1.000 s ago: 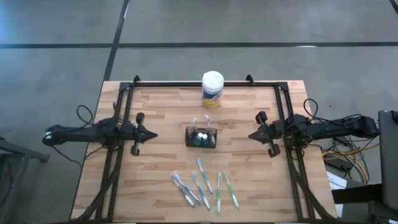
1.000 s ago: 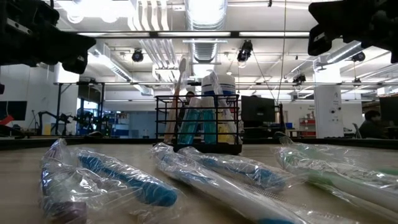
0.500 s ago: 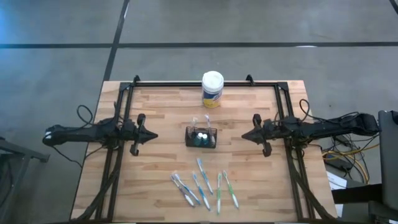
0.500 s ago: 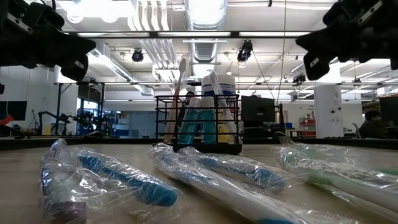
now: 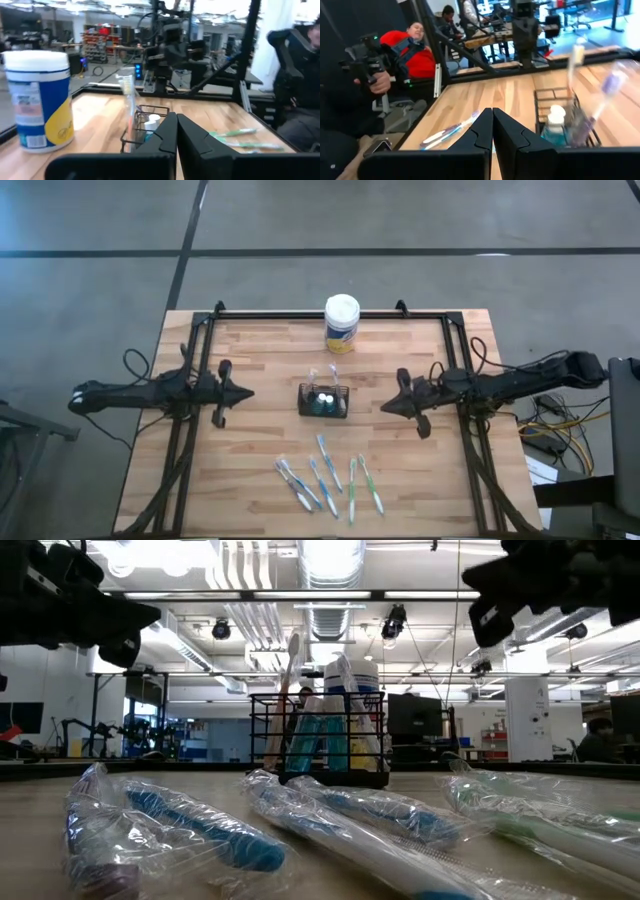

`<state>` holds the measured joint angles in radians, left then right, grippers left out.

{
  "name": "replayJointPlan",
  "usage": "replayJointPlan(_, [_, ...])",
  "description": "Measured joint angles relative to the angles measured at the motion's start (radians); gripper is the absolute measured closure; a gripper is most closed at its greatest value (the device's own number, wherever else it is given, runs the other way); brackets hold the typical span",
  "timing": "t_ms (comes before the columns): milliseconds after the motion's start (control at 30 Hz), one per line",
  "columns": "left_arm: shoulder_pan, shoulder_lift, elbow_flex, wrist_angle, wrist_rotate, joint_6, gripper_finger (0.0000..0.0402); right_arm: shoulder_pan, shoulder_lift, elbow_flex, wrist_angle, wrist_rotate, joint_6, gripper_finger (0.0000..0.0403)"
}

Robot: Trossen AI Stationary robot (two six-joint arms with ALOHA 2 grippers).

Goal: Pick & Place toothbrushing station
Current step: Put the right green toothbrush into the wire organizer

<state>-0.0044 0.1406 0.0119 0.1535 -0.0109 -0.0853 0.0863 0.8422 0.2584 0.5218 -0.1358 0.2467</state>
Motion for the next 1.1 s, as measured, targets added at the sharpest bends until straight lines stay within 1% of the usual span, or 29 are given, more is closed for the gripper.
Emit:
replayJointPlan(200, [0.0,0.001,0.0,-0.048,-0.001,-0.021,0.0385,0.036,0.044,0.132,-0.139,0.006,-0.036,0.0394])
replayJointPlan(367, [0.0,0.002,0.0,-0.061,-0.001,-0.039,0.0393,0.061,0.109,0.272,-0.379,0.011,-0.037,0.0394])
replayJointPlan(467, [0.0,0.002,0.0,-0.06,-0.001,-0.048,0.0395,0.072,0.156,0.345,-0.527,0.042,-0.038,0.0394])
replayJointPlan(533, [0.0,0.002,0.0,-0.061,-0.001,-0.049,0.0394,0.078,0.185,0.376,-0.587,0.058,-0.042,0.0394])
replayJointPlan(833, [0.0,0.002,0.0,-0.062,-0.002,-0.047,0.0395,0.11,0.272,0.404,-0.605,0.06,-0.072,0.0394])
replayJointPlan(1100, [0.0,0.002,0.0,-0.06,-0.002,-0.048,0.0393,0.139,0.285,0.402,-0.588,0.06,-0.068,0.0394])
